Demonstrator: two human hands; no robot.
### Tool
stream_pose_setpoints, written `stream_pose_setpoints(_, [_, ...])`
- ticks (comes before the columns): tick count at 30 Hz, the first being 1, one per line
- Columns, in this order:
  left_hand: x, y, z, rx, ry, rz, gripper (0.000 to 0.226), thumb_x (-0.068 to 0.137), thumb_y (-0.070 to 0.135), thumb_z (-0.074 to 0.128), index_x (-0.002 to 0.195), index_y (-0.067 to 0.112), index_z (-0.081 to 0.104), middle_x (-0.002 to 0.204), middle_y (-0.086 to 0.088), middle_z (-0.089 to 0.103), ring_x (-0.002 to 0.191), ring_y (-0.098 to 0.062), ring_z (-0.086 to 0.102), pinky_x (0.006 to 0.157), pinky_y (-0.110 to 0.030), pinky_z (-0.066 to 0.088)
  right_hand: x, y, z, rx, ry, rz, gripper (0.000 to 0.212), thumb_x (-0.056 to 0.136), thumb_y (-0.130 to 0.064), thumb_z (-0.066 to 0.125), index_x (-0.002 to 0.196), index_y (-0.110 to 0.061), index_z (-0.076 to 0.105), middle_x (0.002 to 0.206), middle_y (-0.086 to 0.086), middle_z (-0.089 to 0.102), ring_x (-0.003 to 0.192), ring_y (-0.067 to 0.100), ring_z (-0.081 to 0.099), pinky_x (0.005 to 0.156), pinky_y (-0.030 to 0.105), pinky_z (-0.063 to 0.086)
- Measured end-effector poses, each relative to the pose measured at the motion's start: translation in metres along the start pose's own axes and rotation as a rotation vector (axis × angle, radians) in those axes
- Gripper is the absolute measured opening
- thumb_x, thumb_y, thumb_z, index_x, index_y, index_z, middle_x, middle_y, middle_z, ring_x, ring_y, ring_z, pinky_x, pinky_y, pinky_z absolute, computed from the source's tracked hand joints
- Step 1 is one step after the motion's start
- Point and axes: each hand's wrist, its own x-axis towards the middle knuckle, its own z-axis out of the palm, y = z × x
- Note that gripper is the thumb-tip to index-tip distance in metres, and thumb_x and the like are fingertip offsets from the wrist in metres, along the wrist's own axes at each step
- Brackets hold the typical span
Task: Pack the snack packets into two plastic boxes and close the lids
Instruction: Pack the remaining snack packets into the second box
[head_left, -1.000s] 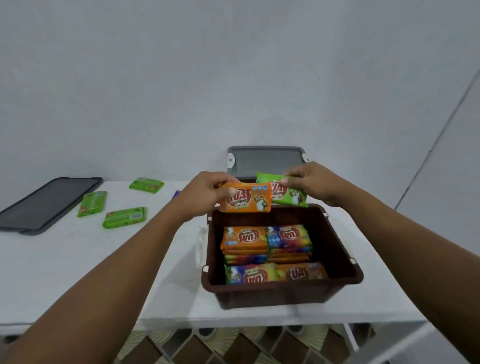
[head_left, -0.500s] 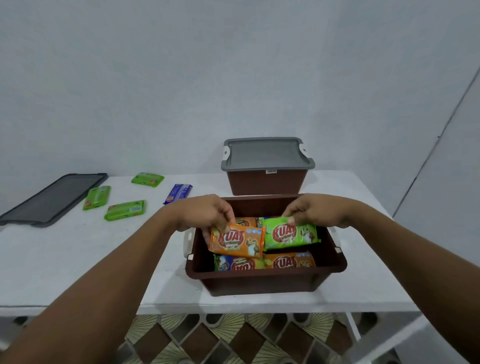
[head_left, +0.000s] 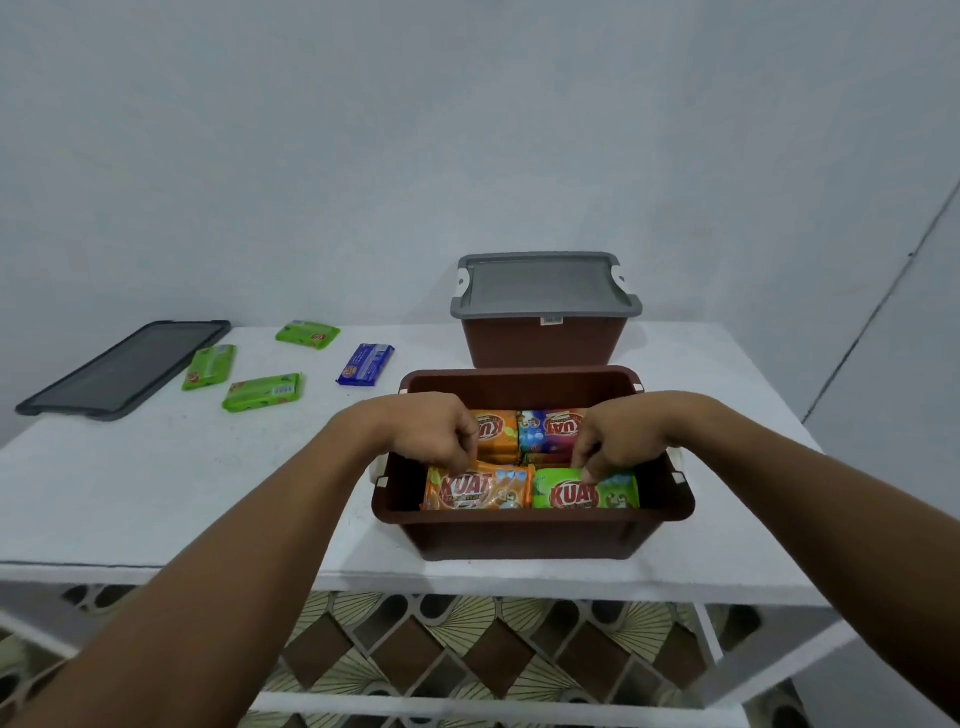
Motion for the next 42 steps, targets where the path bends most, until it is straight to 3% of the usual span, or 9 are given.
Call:
stream_pose_setpoints(4, [0.003,0.001,0.004,0.108,-0.021,-0.035,0.012,0.088,0.023,0.069,0.095,0.02,0.079,0.098,0.011,0.075,0.094,-0.009,0.069,0.087,-0.027,0.057,0.003,0.0,0.006,-0.035,0.01,-0.012,0.028,0.095,-0.042,0.064,0.116,-0.028,0.075,0.113,-0.011,0.071,0.103,0.01,0.065,0.095,0.029,0.054])
stream_pose_setpoints(7, [0.004,0.003,0.007,0.16,-0.037,-0.054,0.018,0.09,0.025,0.067,0.102,0.02,0.08,0.103,0.009,0.075,0.094,-0.009,0.068,0.085,-0.022,0.055,0.0,-0.001,0.008,-0.029,-0.008,-0.032,0.037,0.095,-0.044,0.064,0.127,-0.028,0.07,0.121,-0.011,0.068,0.108,0.011,0.061,0.093,0.023,0.05])
stream_pose_setpoints(10, [0.004,0.005,0.008,0.184,-0.041,-0.059,0.022,0.093,0.027,0.067,0.11,0.021,0.079,0.112,0.008,0.074,0.1,-0.009,0.067,0.093,-0.025,0.054,0.0,-0.002,0.012,-0.039,-0.009,-0.037,0.042,0.094,-0.046,0.064,0.133,-0.032,0.065,0.125,-0.013,0.064,0.109,0.009,0.058,0.089,0.02,0.045])
stream_pose_setpoints(12, [0.002,0.005,0.009,0.212,-0.043,-0.058,0.025,0.095,0.028,0.065,0.117,0.023,0.077,0.119,0.008,0.072,0.106,-0.009,0.065,0.1,-0.028,0.052,0.001,-0.003,0.015,-0.105,-0.013,-0.04,0.045,0.095,-0.048,0.061,0.138,-0.034,0.061,0.132,-0.012,0.061,0.115,0.011,0.055,0.094,0.022,0.043])
stream_pose_setpoints(18, [0.004,0.014,0.015,0.306,-0.24,-0.122,0.046,0.098,0.041,0.055,0.144,0.035,0.052,0.139,0.006,0.055,0.125,-0.018,0.051,0.109,-0.038,0.042,0.002,-0.012,0.015,-0.177,-0.103,-0.022,0.046,0.101,-0.042,0.053,0.146,-0.033,0.049,0.141,-0.006,0.053,0.128,0.017,0.048,0.108,0.032,0.041])
stream_pose_setpoints(22, [0.009,0.026,0.01,0.299,-0.359,-0.213,0.049,0.099,0.041,0.054,0.146,0.032,0.05,0.139,0.002,0.053,0.126,-0.021,0.05,0.104,-0.037,0.043,0.008,-0.019,0.012,-0.193,-0.193,0.021,0.043,0.103,-0.039,0.05,0.144,-0.024,0.052,0.136,0.0,0.056,0.124,0.018,0.05,0.106,0.033,0.044])
stream_pose_setpoints(31, [0.014,0.024,0.013,0.179,-0.386,-0.256,0.049,0.1,0.032,0.056,0.148,0.029,0.046,0.142,-0.001,0.052,0.129,-0.023,0.05,0.107,-0.04,0.043,0.011,-0.021,0.012,-0.117,-0.239,0.028,0.042,0.104,-0.033,0.05,0.144,-0.023,0.05,0.136,0.001,0.057,0.124,0.018,0.053,0.107,0.035,0.044])
stream_pose_setpoints(38, [0.014,0.025,0.012,0.218,-0.399,-0.232,0.048,0.104,0.027,0.053,0.151,0.028,0.043,0.147,-0.003,0.046,0.134,-0.024,0.044,0.11,-0.04,0.037,0.011,-0.018,0.015,-0.086,-0.206,0.028,0.042,0.103,-0.032,0.051,0.144,-0.022,0.05,0.136,0.002,0.056,0.125,0.019,0.052,0.109,0.039,0.043])
stream_pose_setpoints(42, [0.014,0.023,0.009,0.245,-0.39,-0.22,0.046,0.103,0.029,0.055,0.149,0.03,0.048,0.147,0.0,0.046,0.136,-0.024,0.039,0.111,-0.039,0.031,0.009,-0.018,0.016,-0.087,-0.155,0.012,0.037,0.101,-0.028,0.054,0.138,-0.023,0.057,0.129,0.001,0.059,0.119,0.018,0.053,0.103,0.035,0.046])
